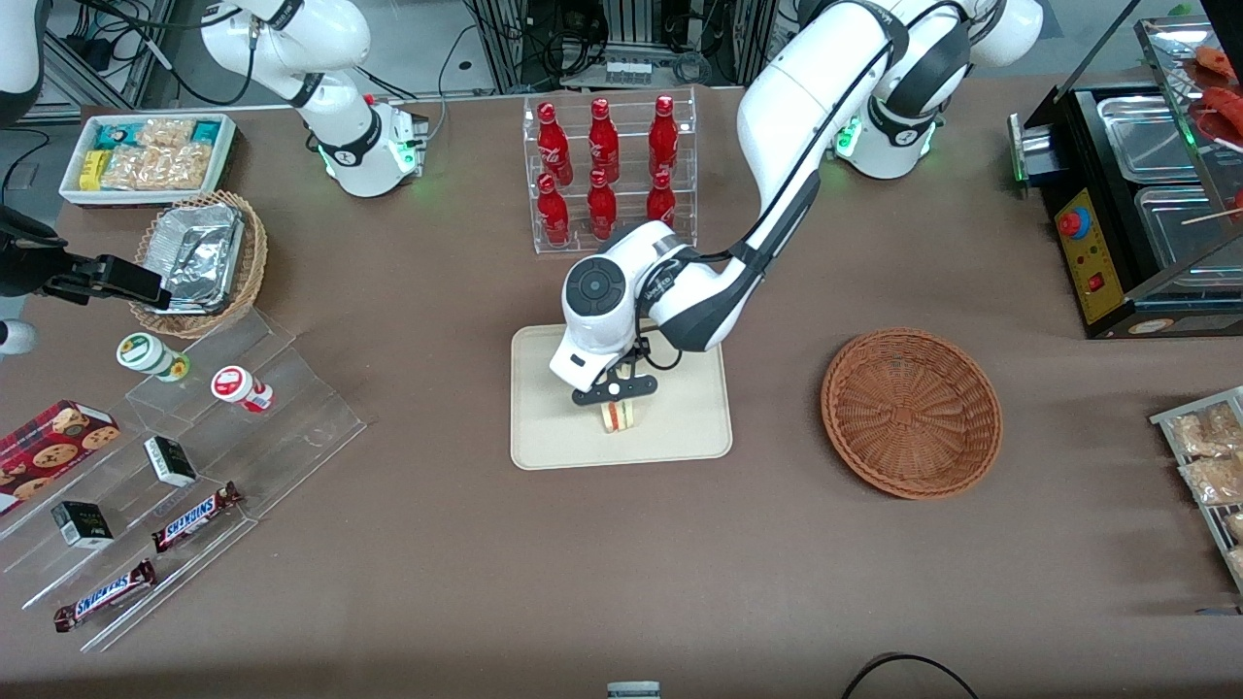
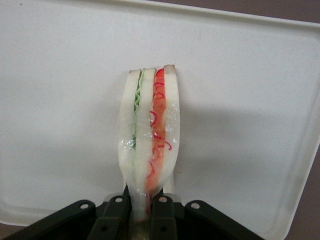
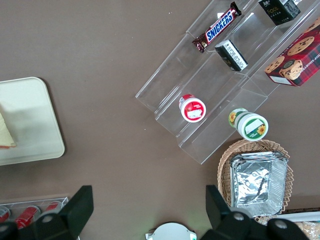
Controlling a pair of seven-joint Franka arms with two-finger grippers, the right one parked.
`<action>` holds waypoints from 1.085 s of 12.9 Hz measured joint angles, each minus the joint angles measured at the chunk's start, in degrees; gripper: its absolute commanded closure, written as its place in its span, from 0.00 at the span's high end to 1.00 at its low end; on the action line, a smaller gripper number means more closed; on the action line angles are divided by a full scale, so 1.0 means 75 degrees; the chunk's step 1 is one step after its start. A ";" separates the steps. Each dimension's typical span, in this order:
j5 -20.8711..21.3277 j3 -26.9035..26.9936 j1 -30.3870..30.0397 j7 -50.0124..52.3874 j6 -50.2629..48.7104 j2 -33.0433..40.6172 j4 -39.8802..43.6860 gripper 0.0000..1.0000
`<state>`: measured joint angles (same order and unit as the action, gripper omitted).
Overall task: Place sandwich from basket to tray
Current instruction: 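Lower the sandwich onto the tray and open the left gripper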
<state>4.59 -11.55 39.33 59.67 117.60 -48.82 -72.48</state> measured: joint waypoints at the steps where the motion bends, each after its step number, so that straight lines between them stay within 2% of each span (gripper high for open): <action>1: 0.0006 0.0000 0.0000 0.0010 0.0003 -0.0005 0.0000 1.00; 7: 0.0012 0.0008 -0.0009 0.0014 -0.0078 0.0051 0.0227 1.00; 11: -0.0208 0.0014 -0.0095 0.0036 -0.0730 0.0667 0.0461 1.00; 14: -0.0309 0.0044 -0.0405 -0.1001 -0.1324 0.1259 0.0479 1.00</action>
<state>2.27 -11.22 36.29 52.16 107.67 -39.38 -68.88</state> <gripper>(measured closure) 0.000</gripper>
